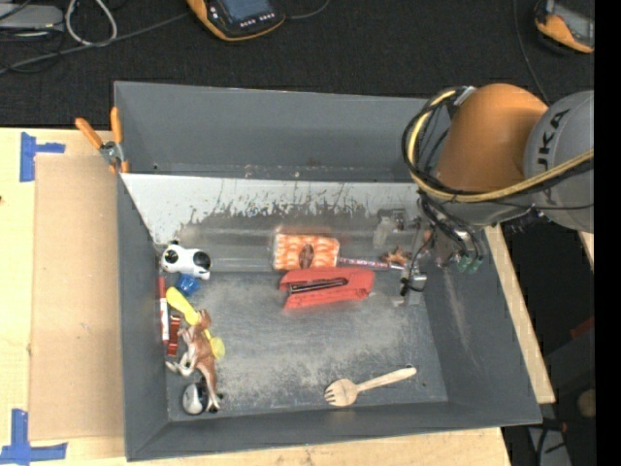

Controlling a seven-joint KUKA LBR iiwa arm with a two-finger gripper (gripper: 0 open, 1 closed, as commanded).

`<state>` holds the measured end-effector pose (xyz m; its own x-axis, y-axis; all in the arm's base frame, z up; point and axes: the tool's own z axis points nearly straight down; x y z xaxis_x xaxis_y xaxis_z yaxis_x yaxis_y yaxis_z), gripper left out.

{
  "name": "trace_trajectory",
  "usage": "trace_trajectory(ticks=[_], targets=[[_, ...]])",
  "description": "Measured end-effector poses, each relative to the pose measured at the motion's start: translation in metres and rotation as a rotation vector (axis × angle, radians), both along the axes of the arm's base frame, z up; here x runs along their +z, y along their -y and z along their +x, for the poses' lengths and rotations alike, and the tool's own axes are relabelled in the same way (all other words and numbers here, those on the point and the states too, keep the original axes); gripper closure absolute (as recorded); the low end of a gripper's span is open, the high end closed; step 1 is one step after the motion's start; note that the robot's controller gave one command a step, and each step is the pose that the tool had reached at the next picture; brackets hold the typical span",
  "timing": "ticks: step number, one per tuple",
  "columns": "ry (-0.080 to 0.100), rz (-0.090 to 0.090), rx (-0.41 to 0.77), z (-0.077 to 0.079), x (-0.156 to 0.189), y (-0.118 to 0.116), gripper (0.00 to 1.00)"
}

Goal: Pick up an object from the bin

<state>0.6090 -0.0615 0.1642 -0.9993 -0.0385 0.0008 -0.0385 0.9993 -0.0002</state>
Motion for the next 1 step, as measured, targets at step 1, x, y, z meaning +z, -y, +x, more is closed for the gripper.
trace_trajectory(ticks=[1], targets=[[0.002,0.003,-0.020,-0.0107,-0.0191,-0.0502,0.00]])
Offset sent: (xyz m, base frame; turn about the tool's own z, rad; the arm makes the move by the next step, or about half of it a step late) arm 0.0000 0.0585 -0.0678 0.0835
